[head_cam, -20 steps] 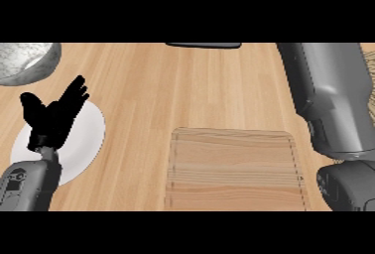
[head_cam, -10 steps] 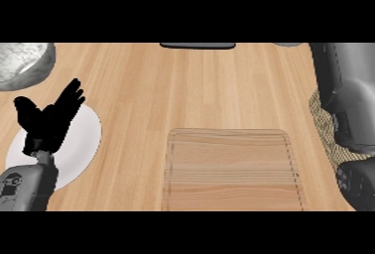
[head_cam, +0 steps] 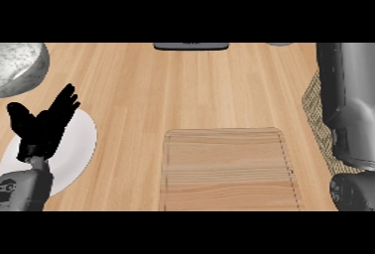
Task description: Pick the squash from the cutting board and place it in the basket
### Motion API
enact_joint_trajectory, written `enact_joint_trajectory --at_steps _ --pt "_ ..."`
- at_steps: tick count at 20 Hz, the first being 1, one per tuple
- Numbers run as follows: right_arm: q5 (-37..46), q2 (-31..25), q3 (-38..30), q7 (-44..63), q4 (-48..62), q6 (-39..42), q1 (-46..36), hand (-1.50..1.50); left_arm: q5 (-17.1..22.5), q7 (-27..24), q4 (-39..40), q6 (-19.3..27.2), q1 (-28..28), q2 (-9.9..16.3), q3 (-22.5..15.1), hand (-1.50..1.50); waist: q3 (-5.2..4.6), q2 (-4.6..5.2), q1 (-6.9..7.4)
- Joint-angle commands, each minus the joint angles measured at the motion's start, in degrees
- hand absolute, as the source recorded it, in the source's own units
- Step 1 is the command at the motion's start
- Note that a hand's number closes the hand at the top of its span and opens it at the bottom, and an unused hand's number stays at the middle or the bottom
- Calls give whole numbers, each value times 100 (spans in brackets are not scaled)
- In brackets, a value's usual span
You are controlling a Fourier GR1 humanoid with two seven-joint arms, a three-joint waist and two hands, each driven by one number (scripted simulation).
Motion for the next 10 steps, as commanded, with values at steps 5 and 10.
enact_joint_trajectory --at_steps 5,10 --pt "-272 312 -243 416 -1164 -330 1049 150 -118 -131 -202 78 321 -100 -66 0 1 -2 -3" --pt "226 497 -607 929 -1959 -625 1506 -150 -164 106 -243 210 26 -132 -101 0 2 0 -53"
